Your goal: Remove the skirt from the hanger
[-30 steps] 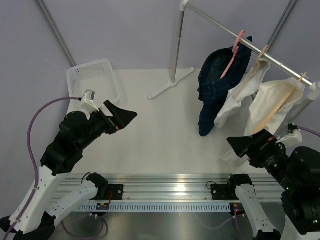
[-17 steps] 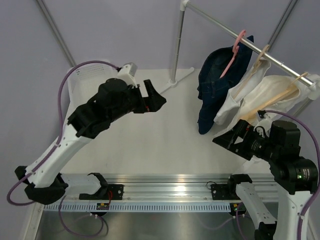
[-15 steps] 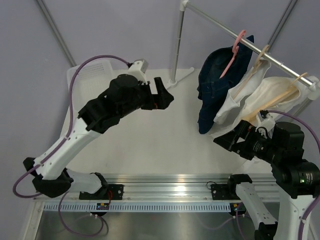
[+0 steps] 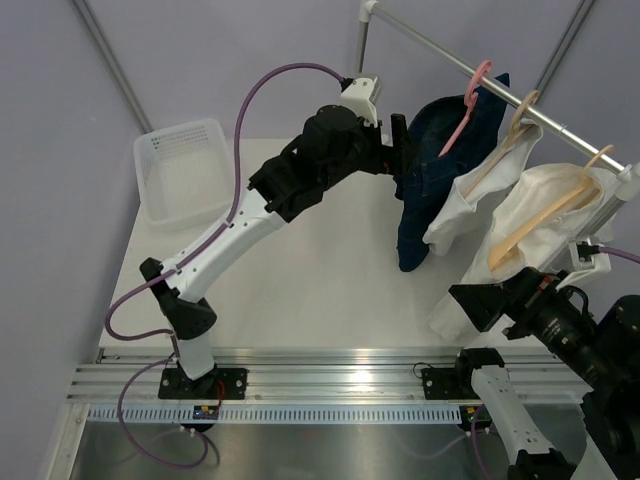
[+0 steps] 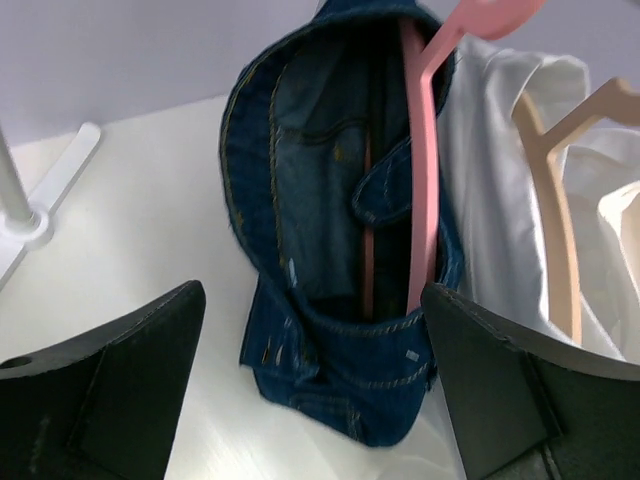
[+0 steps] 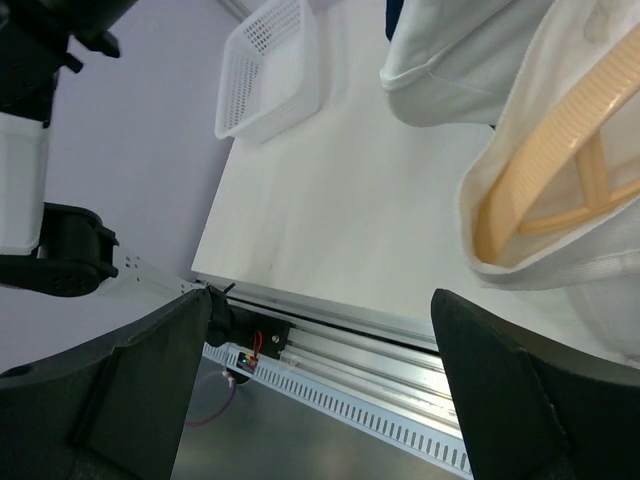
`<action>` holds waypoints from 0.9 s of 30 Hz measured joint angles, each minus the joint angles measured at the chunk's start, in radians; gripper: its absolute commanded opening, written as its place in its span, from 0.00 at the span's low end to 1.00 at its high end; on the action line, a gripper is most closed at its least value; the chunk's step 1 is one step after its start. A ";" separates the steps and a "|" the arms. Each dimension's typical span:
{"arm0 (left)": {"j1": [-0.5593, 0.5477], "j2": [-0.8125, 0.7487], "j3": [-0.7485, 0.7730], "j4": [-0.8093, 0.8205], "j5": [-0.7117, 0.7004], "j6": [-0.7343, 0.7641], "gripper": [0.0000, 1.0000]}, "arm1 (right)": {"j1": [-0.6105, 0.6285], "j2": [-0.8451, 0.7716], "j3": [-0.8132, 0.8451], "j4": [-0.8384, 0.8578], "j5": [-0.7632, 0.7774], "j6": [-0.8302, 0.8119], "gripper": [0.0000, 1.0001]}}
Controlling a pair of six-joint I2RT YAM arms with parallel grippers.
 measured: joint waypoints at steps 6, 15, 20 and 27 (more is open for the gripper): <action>0.000 0.125 0.128 0.134 0.114 0.056 0.84 | 0.000 -0.023 0.104 -0.004 0.022 0.001 1.00; 0.000 0.262 0.208 0.235 0.296 0.085 0.84 | 0.000 -0.029 0.209 -0.003 0.022 0.003 0.99; 0.005 0.299 0.208 0.243 0.315 0.084 0.83 | 0.000 -0.032 0.222 -0.003 0.022 0.003 0.99; 0.013 0.341 0.224 0.250 0.328 0.078 0.66 | 0.000 -0.032 0.234 -0.005 0.038 0.002 0.99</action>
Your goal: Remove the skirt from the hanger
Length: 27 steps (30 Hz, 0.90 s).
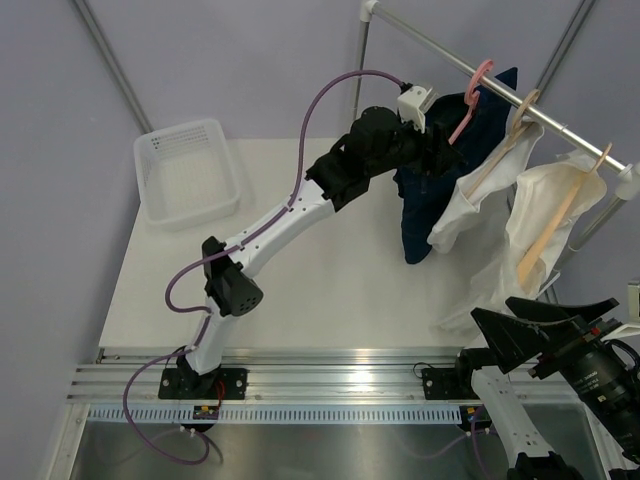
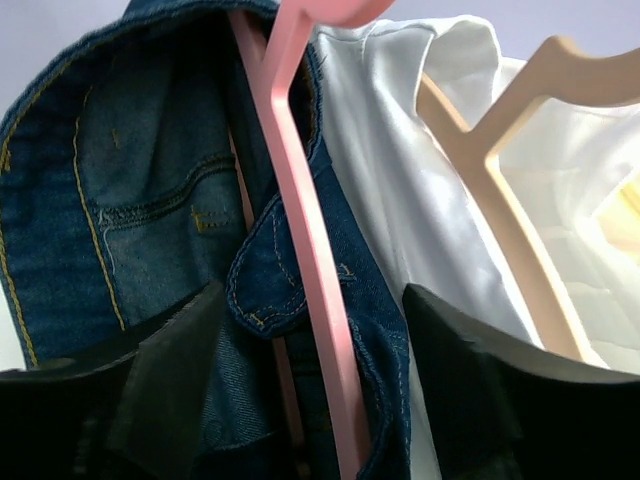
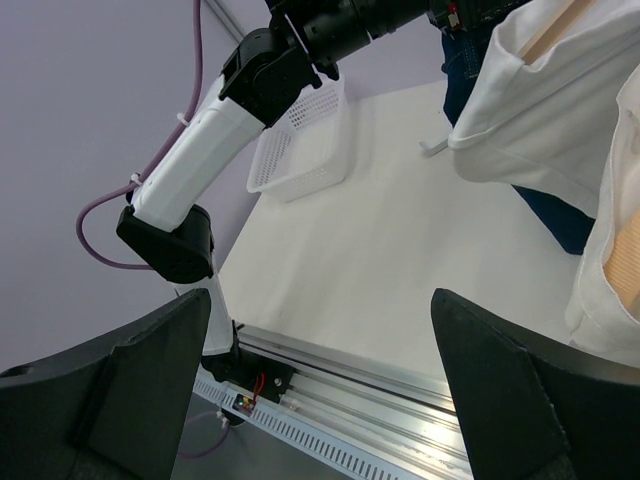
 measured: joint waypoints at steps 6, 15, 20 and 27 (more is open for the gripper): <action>0.004 0.025 0.012 0.003 0.001 -0.005 0.27 | 0.000 0.000 0.018 -0.001 0.002 -0.007 1.00; 0.029 0.031 0.035 -0.020 -0.003 -0.021 0.00 | 0.000 0.000 0.018 -0.002 0.010 -0.014 1.00; 0.050 0.031 0.045 -0.025 -0.009 -0.048 0.00 | 0.000 0.000 0.010 -0.001 0.028 -0.014 0.99; 0.077 -0.006 0.049 -0.049 -0.016 -0.090 0.00 | 0.000 -0.003 -0.014 -0.001 0.034 -0.014 0.99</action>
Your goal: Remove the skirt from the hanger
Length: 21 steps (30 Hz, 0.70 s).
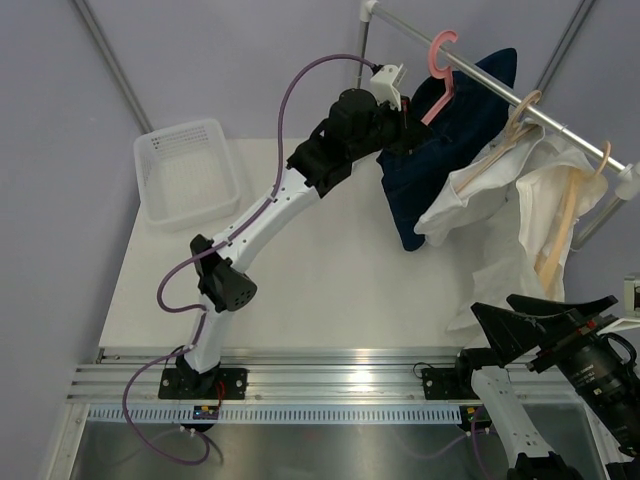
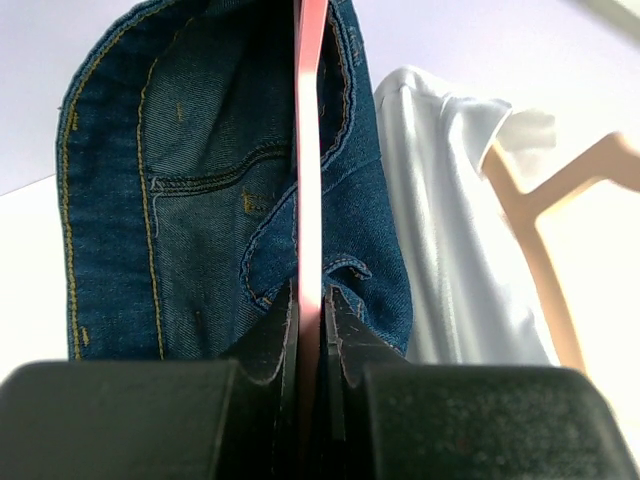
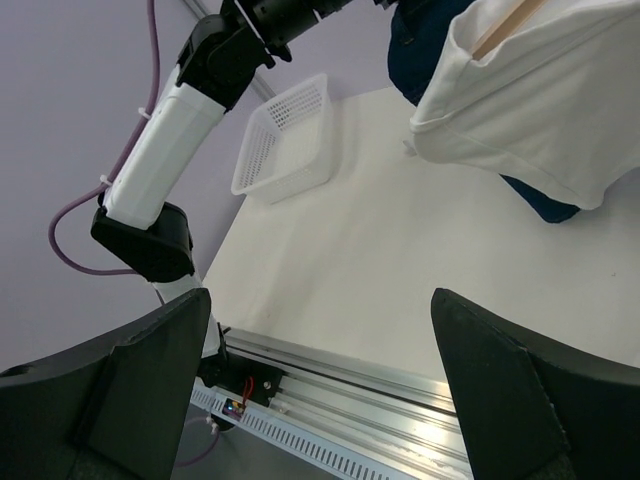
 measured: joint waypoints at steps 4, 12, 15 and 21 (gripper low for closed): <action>0.010 -0.036 0.000 -0.028 0.002 -0.010 0.00 | 0.000 -0.001 -0.023 0.000 0.000 0.000 0.99; 0.011 -0.118 -0.031 -0.042 0.008 -0.021 0.00 | 0.000 -0.001 -0.072 -0.001 -0.002 -0.009 1.00; 0.011 -0.184 -0.089 -0.090 0.010 -0.019 0.00 | 0.000 0.000 -0.086 0.000 -0.002 -0.027 0.99; 0.011 -0.403 -0.303 -0.182 0.009 0.017 0.00 | 0.000 0.016 -0.183 0.000 -0.035 -0.059 0.99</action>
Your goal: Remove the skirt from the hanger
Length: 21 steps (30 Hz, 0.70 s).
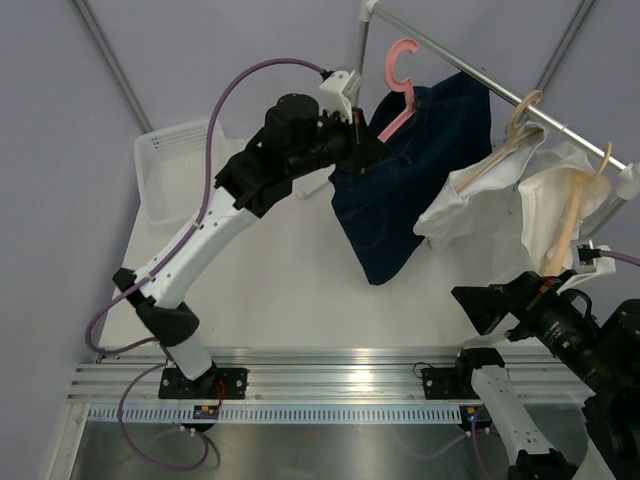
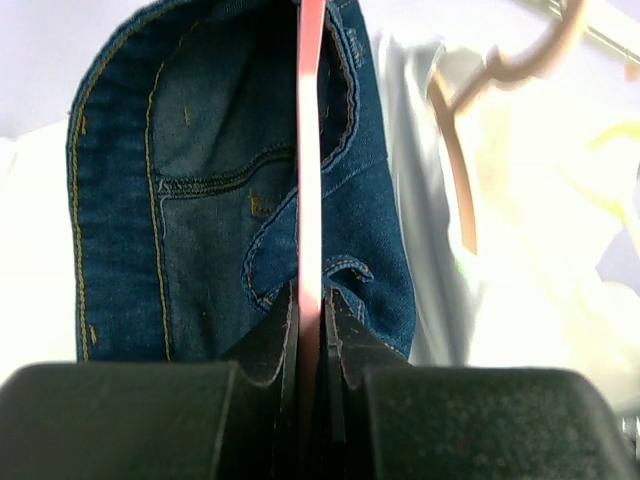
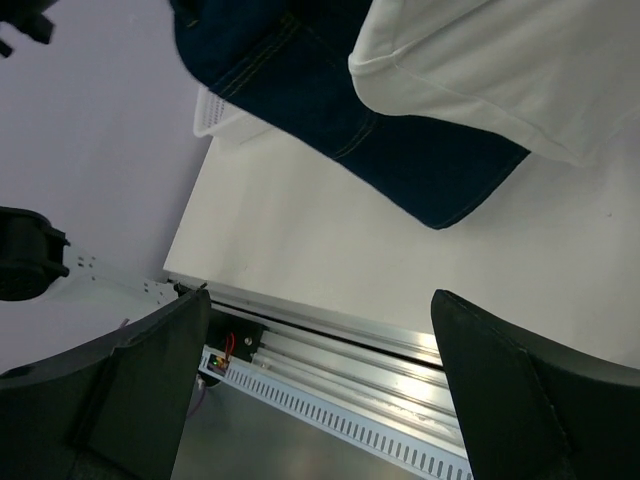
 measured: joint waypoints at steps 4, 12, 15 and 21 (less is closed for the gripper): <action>-0.002 -0.166 -0.133 -0.067 -0.010 0.025 0.00 | 0.000 0.047 -0.051 -0.001 -0.039 -0.012 1.00; -0.002 -0.390 -0.292 -0.212 -0.035 0.019 0.00 | 0.000 0.176 -0.062 0.026 -0.124 -0.009 0.89; -0.002 -0.456 -0.369 -0.309 -0.056 -0.019 0.00 | 0.005 0.246 -0.056 0.071 -0.164 0.026 0.86; -0.002 -0.544 -0.487 -0.504 -0.040 -0.093 0.00 | 0.229 0.436 0.021 0.145 -0.111 0.092 0.86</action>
